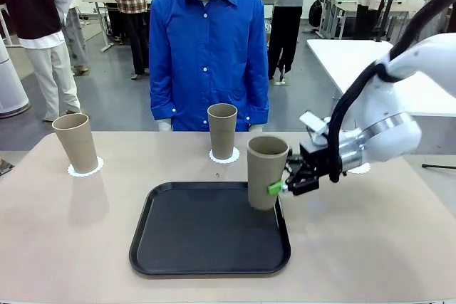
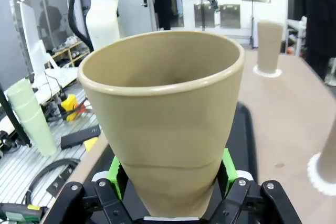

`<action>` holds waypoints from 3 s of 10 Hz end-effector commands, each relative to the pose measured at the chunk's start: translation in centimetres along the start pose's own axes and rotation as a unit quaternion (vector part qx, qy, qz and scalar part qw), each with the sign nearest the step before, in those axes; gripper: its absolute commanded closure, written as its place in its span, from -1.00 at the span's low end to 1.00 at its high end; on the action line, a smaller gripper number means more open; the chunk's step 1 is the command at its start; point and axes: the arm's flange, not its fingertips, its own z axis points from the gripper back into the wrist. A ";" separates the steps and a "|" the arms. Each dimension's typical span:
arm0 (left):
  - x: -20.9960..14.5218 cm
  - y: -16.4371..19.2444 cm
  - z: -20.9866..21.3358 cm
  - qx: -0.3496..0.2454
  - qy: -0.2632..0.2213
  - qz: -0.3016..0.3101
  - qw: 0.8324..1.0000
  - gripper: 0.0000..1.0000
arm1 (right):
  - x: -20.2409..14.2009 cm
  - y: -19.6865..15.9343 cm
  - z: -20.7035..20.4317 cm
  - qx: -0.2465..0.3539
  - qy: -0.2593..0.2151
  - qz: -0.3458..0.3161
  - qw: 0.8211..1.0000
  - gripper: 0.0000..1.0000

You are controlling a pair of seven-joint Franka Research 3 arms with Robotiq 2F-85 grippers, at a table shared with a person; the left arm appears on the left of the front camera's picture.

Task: Place coasters on the table and set cups on them.
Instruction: Take one Reusable plastic cup from the Flat Tray and place it on a coaster set by the human.

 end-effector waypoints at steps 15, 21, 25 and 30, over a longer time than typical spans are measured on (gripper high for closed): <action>-0.2 -0.2 0.2 -0.001 0.004 -0.001 1.000 -1.00 | 10.3 3.3 19.2 -0.199 0.033 -0.071 0.977 -0.65; -0.2 -0.2 0.2 -0.001 0.004 -0.001 1.000 -1.00 | 6.5 5.7 30.9 -0.287 -0.056 -0.083 0.953 -0.65; -0.2 -0.2 0.2 -0.001 0.004 -0.001 1.000 -1.00 | 6.2 6.3 31.1 -0.289 -0.045 -0.097 0.951 -0.65; -0.2 -0.2 0.2 -0.001 0.004 -0.001 1.000 -1.00 | 4.6 4.0 31.8 -0.240 -0.045 -0.081 0.966 -0.65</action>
